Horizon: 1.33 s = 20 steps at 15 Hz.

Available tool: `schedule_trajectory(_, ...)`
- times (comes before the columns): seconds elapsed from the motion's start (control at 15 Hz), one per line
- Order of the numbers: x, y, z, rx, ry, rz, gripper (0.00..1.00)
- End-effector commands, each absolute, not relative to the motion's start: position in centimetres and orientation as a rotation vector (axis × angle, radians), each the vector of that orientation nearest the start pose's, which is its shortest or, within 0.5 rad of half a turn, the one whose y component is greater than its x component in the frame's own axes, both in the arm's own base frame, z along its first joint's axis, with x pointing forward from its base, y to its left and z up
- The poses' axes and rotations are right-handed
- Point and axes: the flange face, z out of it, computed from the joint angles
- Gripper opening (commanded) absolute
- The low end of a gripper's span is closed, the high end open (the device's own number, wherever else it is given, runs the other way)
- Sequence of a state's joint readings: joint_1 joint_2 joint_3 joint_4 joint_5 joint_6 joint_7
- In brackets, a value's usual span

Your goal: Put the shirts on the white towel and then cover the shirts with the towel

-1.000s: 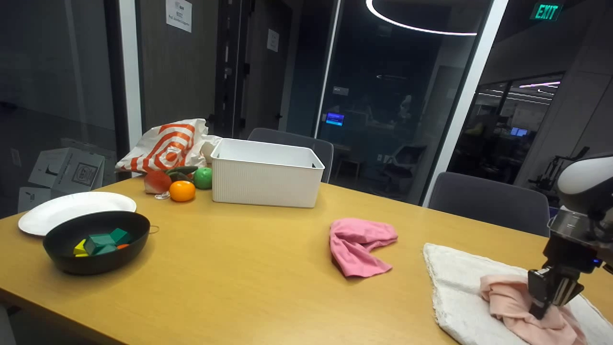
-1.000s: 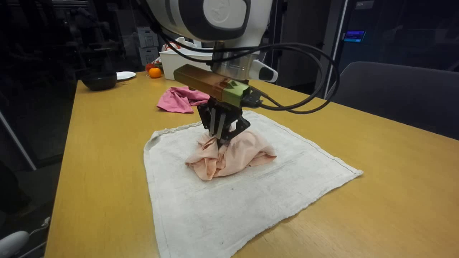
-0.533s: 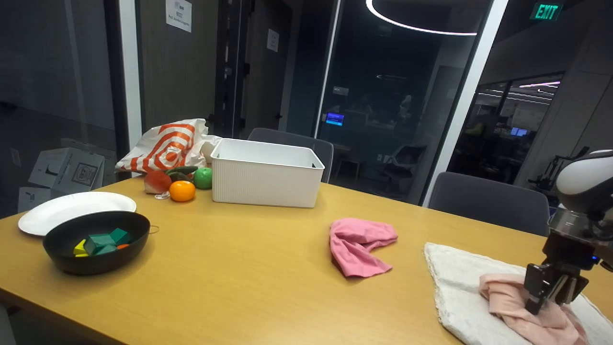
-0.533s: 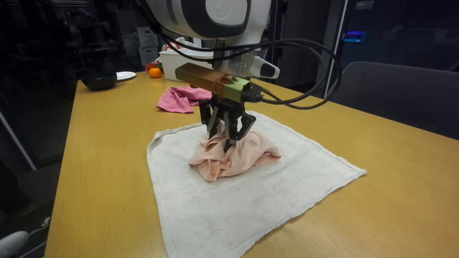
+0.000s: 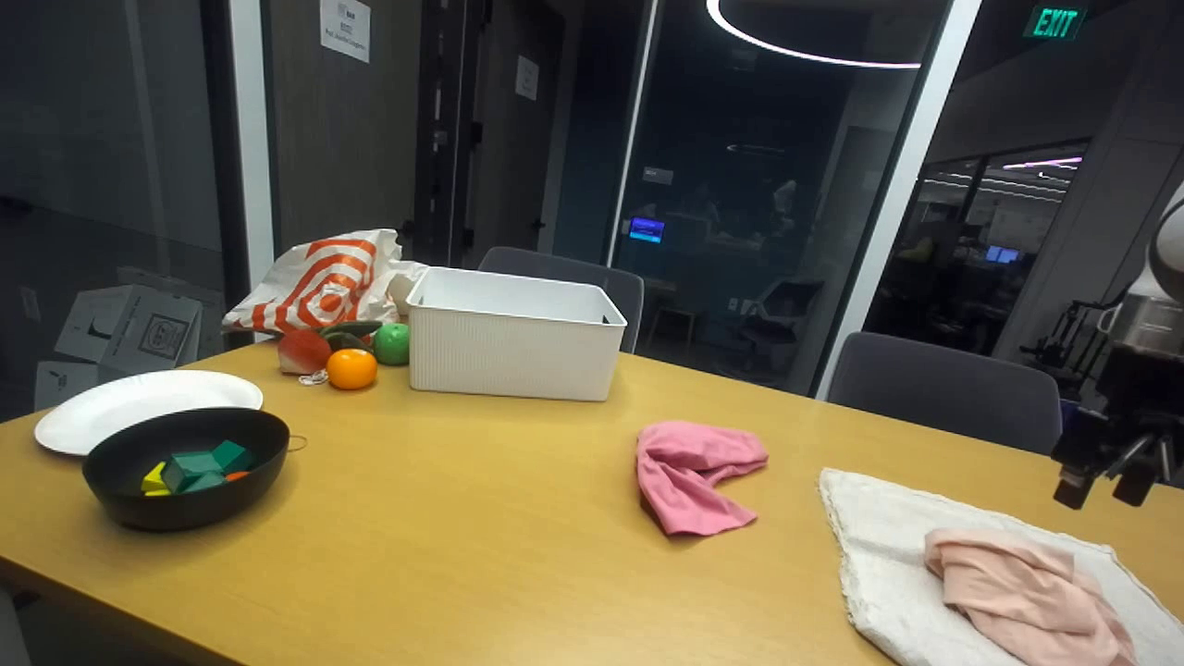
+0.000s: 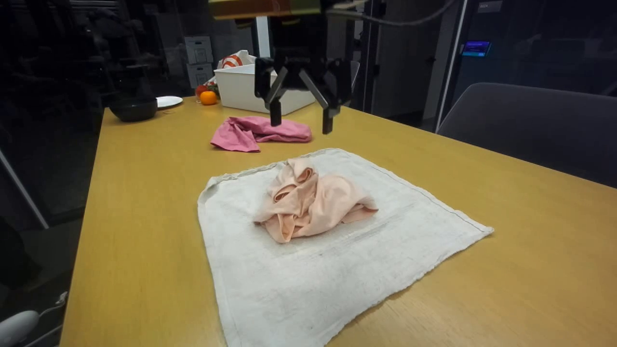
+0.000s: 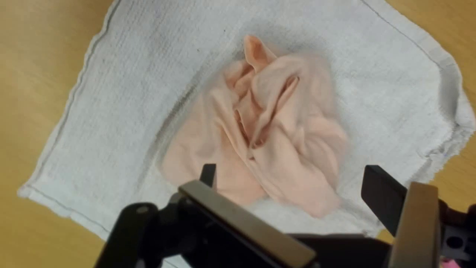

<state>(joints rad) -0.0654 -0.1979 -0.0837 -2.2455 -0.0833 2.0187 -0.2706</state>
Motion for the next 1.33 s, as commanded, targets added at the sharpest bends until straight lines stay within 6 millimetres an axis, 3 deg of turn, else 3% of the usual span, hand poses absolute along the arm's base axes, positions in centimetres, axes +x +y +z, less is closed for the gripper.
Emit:
schedule_trajectory(0.0, 48.1, -0.2, 48.9, -3.169, -0.528, -0.101, 1.00)
schedule_trajectory(0.2, 48.3, 6.6, 50.1, -3.130, -0.807, -0.131, 1.00)
schedule_trajectory(0.27, 48.3, 4.4, 49.0, -3.160, -0.665, -0.102, 1.00)
schedule_trajectory(0.4, 48.1, 7.3, 49.3, -3.143, -0.762, -0.114, 1.00)
schedule_trajectory(0.67, 48.3, 8.5, 48.3, -3.112, -0.880, -0.112, 1.00)
schedule_trajectory(1.0, 53.6, 15.9, 43.1, -2.869, -0.993, -0.131, 1.00)
schedule_trajectory(1.27, 59.5, 19.6, 38.7, -2.805, -1.051, -0.199, 1.00)
